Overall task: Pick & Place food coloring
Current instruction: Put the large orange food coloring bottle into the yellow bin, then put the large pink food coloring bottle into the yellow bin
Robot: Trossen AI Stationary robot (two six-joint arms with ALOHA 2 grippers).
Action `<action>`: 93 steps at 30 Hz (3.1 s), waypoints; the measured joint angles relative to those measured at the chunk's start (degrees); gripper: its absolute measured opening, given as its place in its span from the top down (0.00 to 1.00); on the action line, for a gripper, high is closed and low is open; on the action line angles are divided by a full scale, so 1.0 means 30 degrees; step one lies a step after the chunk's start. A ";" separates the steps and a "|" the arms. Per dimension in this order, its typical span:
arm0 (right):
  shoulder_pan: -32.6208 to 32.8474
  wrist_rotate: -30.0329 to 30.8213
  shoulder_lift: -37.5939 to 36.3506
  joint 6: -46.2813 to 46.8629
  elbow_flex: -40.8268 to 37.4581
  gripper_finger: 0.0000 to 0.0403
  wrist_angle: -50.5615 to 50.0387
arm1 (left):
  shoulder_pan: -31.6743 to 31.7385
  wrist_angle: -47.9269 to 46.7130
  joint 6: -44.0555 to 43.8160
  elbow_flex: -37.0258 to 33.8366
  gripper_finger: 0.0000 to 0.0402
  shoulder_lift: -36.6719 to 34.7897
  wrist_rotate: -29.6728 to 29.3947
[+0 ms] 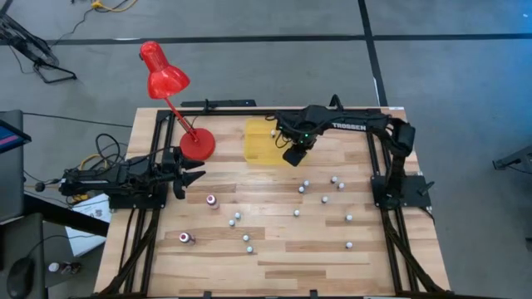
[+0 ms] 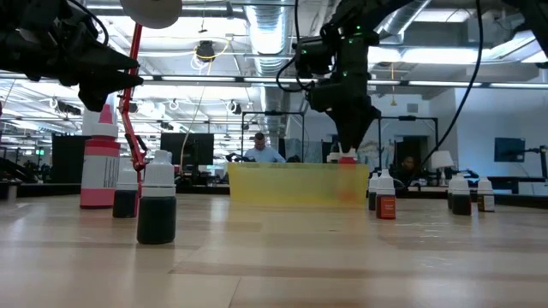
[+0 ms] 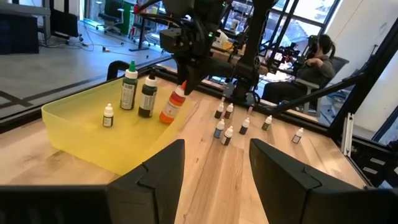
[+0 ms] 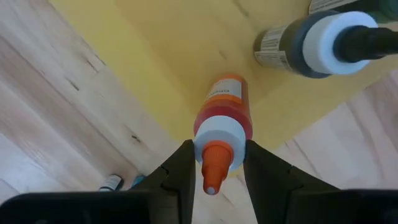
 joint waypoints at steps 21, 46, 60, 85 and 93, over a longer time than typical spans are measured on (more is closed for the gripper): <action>-0.0433 -0.0014 0.0025 -0.1522 0.0052 0.49 -0.0037 | 0.0000 0.0013 0.0007 0.0000 0.57 0.0006 0.0000; 0.2342 -0.3766 0.0022 -0.2361 0.4444 0.59 0.3847 | -0.0002 0.0035 -0.0095 0.0000 0.57 0.0006 -0.0015; 0.6553 -0.1626 0.0029 -0.7949 0.4444 0.49 1.4303 | 0.0000 -0.0738 -0.0131 0.0000 0.57 -0.0001 -0.0015; 0.6505 -0.1277 0.2078 -0.4934 0.4453 0.37 1.4024 | -0.0029 -0.1706 0.1628 0.1342 0.57 0.0006 0.3664; 0.6983 0.0258 -0.1693 -0.4441 0.4452 0.37 0.9204 | -0.0106 -0.1728 0.1887 0.1228 0.54 0.2820 0.3155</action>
